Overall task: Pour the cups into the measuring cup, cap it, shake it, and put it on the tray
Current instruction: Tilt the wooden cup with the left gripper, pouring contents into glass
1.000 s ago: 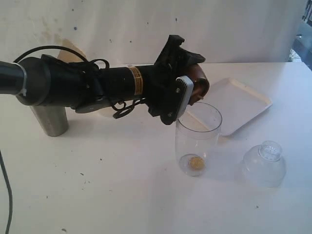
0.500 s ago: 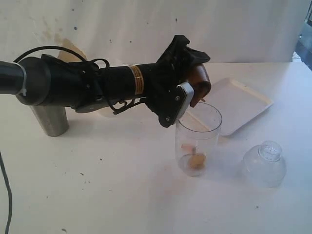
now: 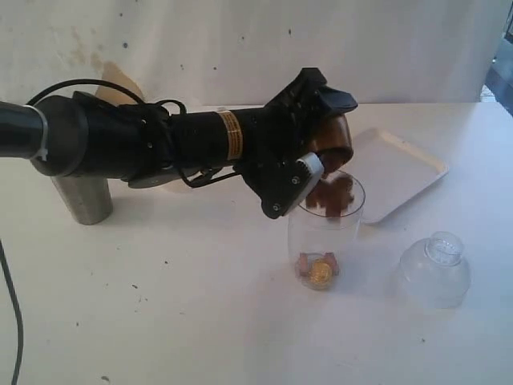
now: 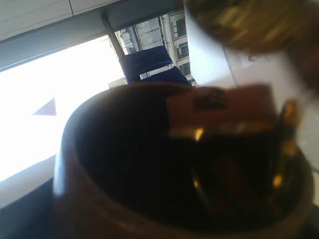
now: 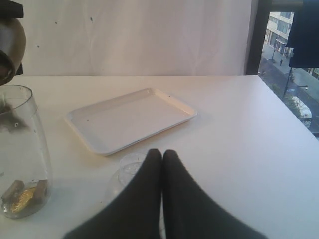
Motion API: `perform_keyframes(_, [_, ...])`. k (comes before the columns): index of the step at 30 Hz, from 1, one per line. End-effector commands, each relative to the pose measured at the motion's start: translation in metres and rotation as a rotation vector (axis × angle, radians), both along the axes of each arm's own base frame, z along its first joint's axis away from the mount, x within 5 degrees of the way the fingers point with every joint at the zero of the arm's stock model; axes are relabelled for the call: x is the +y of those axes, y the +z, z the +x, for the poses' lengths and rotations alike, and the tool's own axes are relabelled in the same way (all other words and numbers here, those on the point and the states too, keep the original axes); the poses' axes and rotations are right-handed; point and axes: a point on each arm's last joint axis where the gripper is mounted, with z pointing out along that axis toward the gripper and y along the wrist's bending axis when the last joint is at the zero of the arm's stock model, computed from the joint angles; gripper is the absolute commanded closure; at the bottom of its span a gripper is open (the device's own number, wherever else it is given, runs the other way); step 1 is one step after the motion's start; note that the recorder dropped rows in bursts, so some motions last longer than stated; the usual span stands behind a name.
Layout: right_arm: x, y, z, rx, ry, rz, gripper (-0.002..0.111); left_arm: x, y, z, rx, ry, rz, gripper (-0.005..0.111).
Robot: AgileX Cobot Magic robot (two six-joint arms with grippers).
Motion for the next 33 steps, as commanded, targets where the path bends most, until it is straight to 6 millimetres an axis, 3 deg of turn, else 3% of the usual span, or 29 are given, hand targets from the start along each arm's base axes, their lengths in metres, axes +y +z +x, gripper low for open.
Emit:
perform_keyframes(1, [0.0001,-0.0015,0.0,-0.003,0.001,0.003,0.108,-0.0018,0.0071,-0.0012,-0.039,-0.015,-0.015,0.107])
perform_keyframes(17, [0.0001,-0.0015,0.0,-0.003,0.001,0.003,0.108,-0.0019,0.0072,-0.0013,-0.131,-0.035,0.032,0.107])
perform_keyframes(23, [0.0001,-0.0015,0.0,-0.003,0.001,0.003,0.108,-0.0036,0.0112,-0.0034,-0.239,-0.076,0.036,0.107])
perform_keyframes(28, [0.0001,-0.0015,0.0,-0.003,0.001,0.003,0.108,-0.0028,0.0123,-0.0017,-0.187,-0.045,-0.002,0.107])
perform_keyframes(33, [0.0001,-0.0015,0.0,-0.003,0.001,0.003,0.108,-0.0023,0.0135,-0.0003,0.05,0.013,-0.145,0.107])
